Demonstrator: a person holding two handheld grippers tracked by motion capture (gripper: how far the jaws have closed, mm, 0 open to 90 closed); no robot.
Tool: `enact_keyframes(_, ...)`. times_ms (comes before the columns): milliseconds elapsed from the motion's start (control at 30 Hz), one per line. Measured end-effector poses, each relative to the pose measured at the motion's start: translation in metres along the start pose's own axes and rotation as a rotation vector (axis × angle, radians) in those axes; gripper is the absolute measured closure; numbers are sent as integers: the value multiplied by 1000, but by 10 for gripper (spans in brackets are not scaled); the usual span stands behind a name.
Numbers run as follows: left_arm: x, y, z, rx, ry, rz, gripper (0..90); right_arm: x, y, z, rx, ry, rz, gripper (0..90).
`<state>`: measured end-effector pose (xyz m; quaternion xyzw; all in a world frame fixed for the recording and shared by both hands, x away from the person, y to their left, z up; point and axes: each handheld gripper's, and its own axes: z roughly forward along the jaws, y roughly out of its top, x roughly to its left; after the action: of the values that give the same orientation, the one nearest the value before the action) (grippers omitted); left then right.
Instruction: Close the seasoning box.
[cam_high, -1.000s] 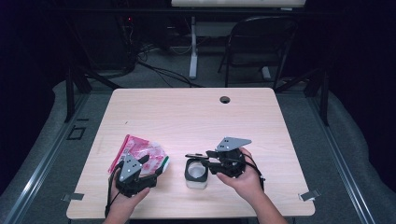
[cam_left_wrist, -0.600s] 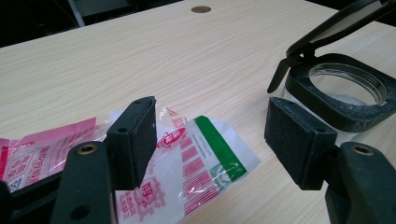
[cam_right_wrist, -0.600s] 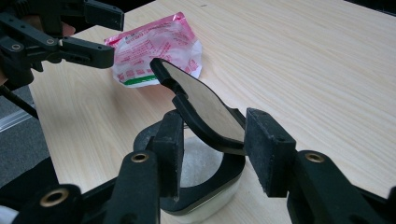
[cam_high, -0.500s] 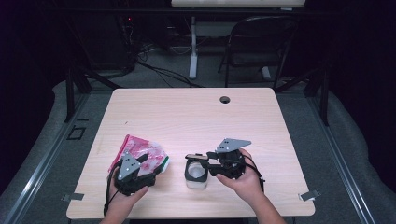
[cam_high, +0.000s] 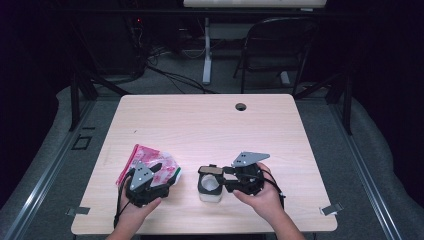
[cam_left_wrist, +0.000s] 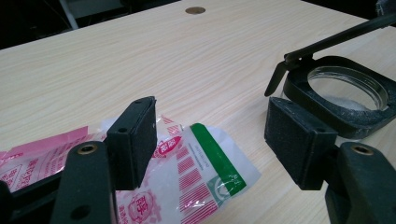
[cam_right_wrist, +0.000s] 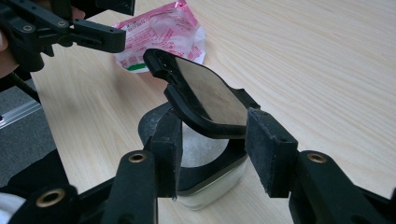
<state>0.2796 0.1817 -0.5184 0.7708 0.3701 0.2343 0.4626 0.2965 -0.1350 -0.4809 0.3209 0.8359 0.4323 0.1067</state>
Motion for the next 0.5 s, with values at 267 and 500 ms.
enact_keyframes(267, 4, 3, 5, 0, 1, -10, 353, 5, -5, 1, 5, -3, 1, 537)
enact_keyframes(500, 7, 5, 9, 4, 0, -17, 355, 8, -11, 2, 21, 3, 10, 519)
